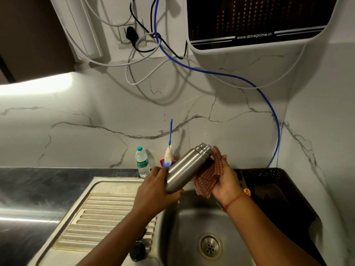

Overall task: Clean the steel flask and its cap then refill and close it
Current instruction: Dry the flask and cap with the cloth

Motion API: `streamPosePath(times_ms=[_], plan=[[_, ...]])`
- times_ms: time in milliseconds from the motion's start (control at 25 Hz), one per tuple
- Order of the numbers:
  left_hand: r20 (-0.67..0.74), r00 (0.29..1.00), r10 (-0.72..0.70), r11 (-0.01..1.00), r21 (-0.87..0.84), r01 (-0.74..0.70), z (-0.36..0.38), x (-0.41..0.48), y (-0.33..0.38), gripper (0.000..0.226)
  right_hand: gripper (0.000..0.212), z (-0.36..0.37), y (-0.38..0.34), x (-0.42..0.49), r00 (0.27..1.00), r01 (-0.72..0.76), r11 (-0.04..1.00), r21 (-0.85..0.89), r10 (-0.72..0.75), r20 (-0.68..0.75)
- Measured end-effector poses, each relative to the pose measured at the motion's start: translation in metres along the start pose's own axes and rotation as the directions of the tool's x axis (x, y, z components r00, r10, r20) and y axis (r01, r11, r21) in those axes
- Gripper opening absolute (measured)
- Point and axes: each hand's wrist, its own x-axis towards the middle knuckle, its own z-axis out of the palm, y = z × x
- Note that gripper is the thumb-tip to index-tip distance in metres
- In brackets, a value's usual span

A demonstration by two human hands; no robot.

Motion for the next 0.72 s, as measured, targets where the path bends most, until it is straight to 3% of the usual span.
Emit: streamPosePath(times_ms=[80,160,200,280,360,400,520,720], plan=[[-0.014,1.000,-0.021,0.999,0.048,0.022,-0.003,-0.001,-0.004,0.084,0.049,-0.013,-0.004,0.004,0.981,0.177,0.979,-0.104,-0.184,-0.058],[-0.009,0.999,-0.046,0.997,0.063,0.046,-0.005,-0.002,-0.004,0.079,0.057,-0.014,-0.002,0.000,0.914,0.360,0.834,-0.419,-0.405,-0.020],[-0.005,0.999,-0.051,0.996,0.073,0.051,-0.007,-0.002,-0.002,0.076,0.051,-0.014,0.002,-0.002,0.856,0.434,0.658,-0.615,-0.515,0.054],[-0.002,0.999,-0.047,0.992,0.121,0.046,-0.009,-0.003,0.001,0.074,0.036,-0.014,0.008,-0.002,0.706,0.539,0.173,-0.824,-0.627,0.330],[-0.013,1.000,-0.028,0.983,0.179,0.030,-0.011,-0.003,0.006,0.074,0.033,-0.013,0.011,-0.002,0.584,0.516,-0.251,-0.819,-0.596,0.551],[-0.025,1.000,-0.016,0.979,0.203,0.021,-0.011,-0.003,0.008,0.075,0.033,-0.011,0.009,-0.001,0.563,0.472,-0.380,-0.796,-0.564,0.604],[-0.052,0.999,0.000,0.968,0.251,0.013,-0.011,-0.004,0.008,0.078,0.029,-0.001,-0.002,0.004,0.590,0.385,-0.588,-0.711,-0.436,0.680],[-0.065,0.997,-0.042,0.959,0.277,0.059,-0.023,-0.001,0.004,0.078,0.037,0.000,-0.008,0.008,0.614,0.343,-0.802,-0.488,-0.202,0.763]])
